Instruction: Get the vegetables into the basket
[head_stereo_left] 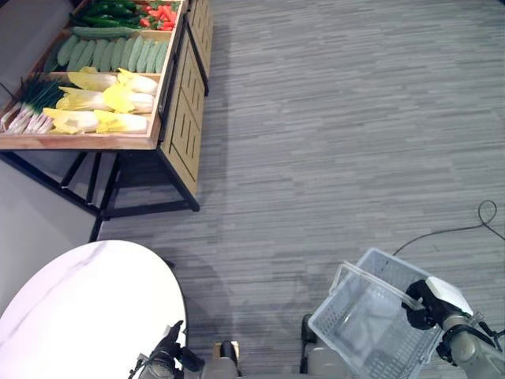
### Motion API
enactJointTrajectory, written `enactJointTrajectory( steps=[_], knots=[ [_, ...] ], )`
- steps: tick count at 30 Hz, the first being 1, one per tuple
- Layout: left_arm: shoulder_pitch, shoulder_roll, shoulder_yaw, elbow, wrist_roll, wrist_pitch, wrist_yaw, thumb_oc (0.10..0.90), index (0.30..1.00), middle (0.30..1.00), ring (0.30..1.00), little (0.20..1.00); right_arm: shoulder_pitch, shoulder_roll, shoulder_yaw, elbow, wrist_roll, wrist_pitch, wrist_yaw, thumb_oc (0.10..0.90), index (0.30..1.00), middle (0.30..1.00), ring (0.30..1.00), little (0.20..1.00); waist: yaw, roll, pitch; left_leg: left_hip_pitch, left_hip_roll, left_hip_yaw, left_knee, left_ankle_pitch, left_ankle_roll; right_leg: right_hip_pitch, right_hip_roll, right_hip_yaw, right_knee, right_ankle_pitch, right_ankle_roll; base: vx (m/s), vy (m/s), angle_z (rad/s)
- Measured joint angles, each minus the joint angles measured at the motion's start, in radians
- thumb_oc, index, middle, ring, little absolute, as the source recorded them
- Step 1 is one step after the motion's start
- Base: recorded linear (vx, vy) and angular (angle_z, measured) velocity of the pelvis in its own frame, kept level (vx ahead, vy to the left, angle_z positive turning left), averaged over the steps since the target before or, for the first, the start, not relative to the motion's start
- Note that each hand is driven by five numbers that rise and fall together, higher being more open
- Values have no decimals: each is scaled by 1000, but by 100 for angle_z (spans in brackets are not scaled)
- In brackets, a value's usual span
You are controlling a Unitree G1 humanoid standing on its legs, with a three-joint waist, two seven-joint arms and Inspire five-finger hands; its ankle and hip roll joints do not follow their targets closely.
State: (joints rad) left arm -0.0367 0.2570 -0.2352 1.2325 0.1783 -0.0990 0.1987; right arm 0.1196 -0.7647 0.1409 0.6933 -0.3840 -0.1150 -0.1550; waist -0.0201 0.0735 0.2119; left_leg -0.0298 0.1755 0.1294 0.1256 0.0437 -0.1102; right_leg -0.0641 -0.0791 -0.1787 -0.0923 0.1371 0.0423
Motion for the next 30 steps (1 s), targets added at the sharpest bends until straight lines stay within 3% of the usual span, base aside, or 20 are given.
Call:
enactJointTrajectory(
  steps=[2, 5, 6, 8, 9, 11, 12, 14, 15, 16, 17, 19, 21, 22, 23, 24, 27, 28, 29, 30],
  knots=[
    [-6, -1, 3, 16, 0, 4, -1, 900, 1000, 1000, 1000, 1000, -25, -6, 0, -1, 0, 4, -1, 400, 300, 300, 300, 300, 13, -23, 22, -71, -24, -96, 108, 39, -31, 7, -19, 9, 0, -7, -25, 79, -47, 13],
    [6, -21, -2, 51, 0, 8, -9, 900, 1000, 1000, 1000, 1000, -58, -22, 0, -4, 2, 6, -6, 400, 300, 300, 300, 300, 24, -29, 27, -108, -87, -162, 74, 2, -47, -6, -37, 11, 0, -20, -44, 166, -15, 0],
    [8, -35, -4, 88, 0, 10, -11, 900, 1000, 1000, 1000, 1000, -87, -25, 0, -5, 7, 6, -7, 400, 300, 300, 300, 300, 24, -35, 31, -132, -124, -147, -8, 7, -31, -26, -47, 15, 0, -30, -47, 212, 32, 2],
    [14, -51, -7, 108, 0, 21, -15, 900, 1000, 1000, 1000, 1000, -96, -24, 3, -6, 7, 6, -8, 400, 300, 300, 300, 300, 27, -34, 31, -149, -148, -124, -77, 14, 6, -36, -40, 14, 5, -36, -43, 286, 59, 1],
    [23, -52, -7, 106, 1, 21, -16, 900, 1000, 1000, 1000, 1000, -93, -22, 4, -8, 7, 6, -8, 400, 300, 300, 300, 300, 34, -28, 32, -144, -141, -115, -91, 9, 14, -33, -25, 14, 4, -37, -42, 275, 63, -8],
    [45, -56, -7, 100, 1, 19, -16, 900, 1000, 1000, 1000, 1000, -90, -28, 5, -35, 7, 12, -8, 400, 300, 300, 300, 300, 41, -4, 33, -134, -118, -120, -146, -69, 33, -44, 14, 23, 0, -39, -36, 265, 95, -37],
    [44, -49, -6, 77, 3, 26, -20, 900, 1000, 1000, 1000, 1000, -95, -19, 4, -45, 7, 9, -18, 400, 300, 300, 300, 300, 75, 6, 52, -124, -89, -91, -158, -13, 27, -63, 41, 26, 59, -50, -23, 335, 147, -45],
    [42, -18, 4, 61, 10, 26, -25, 900, 1000, 1000, 1000, 1000, -90, 15, 5, -44, 6, 8, -14, 400, 300, 300, 300, 300, 94, -34, 82, -103, -107, -98, -88, 0, 33, -41, 28, 73, 117, -81, -32, 345, 226, -39],
    [49, -18, 5, 58, 10, 25, -26, 900, 1000, 1000, 1000, 1000, -93, 20, 6, -64, 6, 3, -14, 400, 300, 300, 300, 300, 119, -38, 79, -83, -109, -99, -47, -16, 54, -15, 30, 108, 102, -84, -30, 268, 236, -60],
    [53, -20, 5, 58, 14, 25, -30, 900, 1000, 1000, 1000, 1000, -100, 19, 5, -91, 6, 2, -17, 400, 300, 300, 300, 300, 117, -52, 81, -81, -121, -90, -42, -38, 75, 3, 19, 124, 85, -87, -24, 238, 238, -63],
    [55, -25, 3, 59, 21, 26, -33, 900, 1000, 1000, 1000, 1000, -102, 12, 3, -118, 5, 1, -23, 400, 300, 300, 300, 300, 110, -32, 61, -81, -124, -79, -52, -36, 95, 3, 9, 122, 75, -92, -10, 146, 175, -28],
    [40, -14, 3, 42, 21, 24, -29, 900, 1000, 1000, 1000, 1000, -114, 14, 4, -128, -1, -8, -26, 400, 300, 300, 300, 300, 117, -44, 63, -74, -135, -51, -55, -33, 100, -22, -11, 110, 132, -113, -8, 209, 258, -18],
    [14, 12, 11, 38, 21, 17, -26, 900, 1000, 1000, 1000, 1000, -109, 47, 19, -119, -12, 2, -20, 400, 300, 300, 300, 300, 127, -105, 58, -133, -185, -54, 62, -87, 120, 8, -60, 127, 105, -108, 10, 176, 249, -5],
    [11, 5, 7, 38, 22, 10, -28, 900, 1000, 1000, 1000, 1000, -117, 49, 21, -118, -13, 4, -19, 400, 300, 300, 300, 300, 129, -103, 45, -133, -196, -66, -45, -74, 154, 9, -77, 138, 101, -121, 26, 189, 327, -30],
    [11, 0, 1, 42, 22, 10, -31, 900, 1000, 1000, 1000, 1000, -125, 57, 24, -105, -13, 7, -18, 400, 300, 300, 300, 300, 131, -90, 34, -118, -196, -42, -73, -16, 154, 11, -83, 156, 113, -134, 44, 177, 330, -38],
    [9, 3, -3, 41, 23, 10, -31, 900, 1000, 1000, 1000, 1000, -126, 60, 39, -102, -14, 12, -18, 400, 300, 300, 300, 300, 122, -98, 31, -96, -214, -32, -91, -10, 165, 6, -95, 157, 136, -127, 53, 208, 389, -34],
    [-17, 47, -14, 56, 41, 14, -34, 900, 1000, 1000, 1000, 1000, -154, 107, 65, -76, -18, 23, -18, 400, 300, 300, 300, 300, 109, -112, 2, -49, -231, -3, -143, -15, 181, -135, -113, 161, 414, -123, 61, 199, 326, -22],
    [-50, 99, -30, 56, 48, 15, -32, 900, 1000, 1000, 1000, 1000, -152, 110, 81, -73, -25, 26, -22, 400, 300, 300, 300, 300, 92, -113, 0, -6, -255, -14, -148, -30, 204, -221, -128, 207, 647, -83, 103, 262, 263, 16],
    [-71, 141, -49, 34, 49, 20, -20, 900, 1000, 1000, 1000, 1000, -150, 110, 82, -98, -31, 23, -24, 400, 300, 300, 300, 300, 85, -112, -4, 22, -265, -34, -156, -55, 240, -306, -137, 192, 780, -132, 113, 296, 104, 26],
    [-77, 153, -47, 35, 48, 25, -12, 900, 1000, 1000, 1000, 1000, -150, 112, 88, -110, -33, 20, -23, 400, 300, 300, 300, 300, 79, -112, -4, 27, -267, -33, -153, -54, 238, -321, -137, 171, 760, -141, 108, 245, -31, 12]
  ],
)
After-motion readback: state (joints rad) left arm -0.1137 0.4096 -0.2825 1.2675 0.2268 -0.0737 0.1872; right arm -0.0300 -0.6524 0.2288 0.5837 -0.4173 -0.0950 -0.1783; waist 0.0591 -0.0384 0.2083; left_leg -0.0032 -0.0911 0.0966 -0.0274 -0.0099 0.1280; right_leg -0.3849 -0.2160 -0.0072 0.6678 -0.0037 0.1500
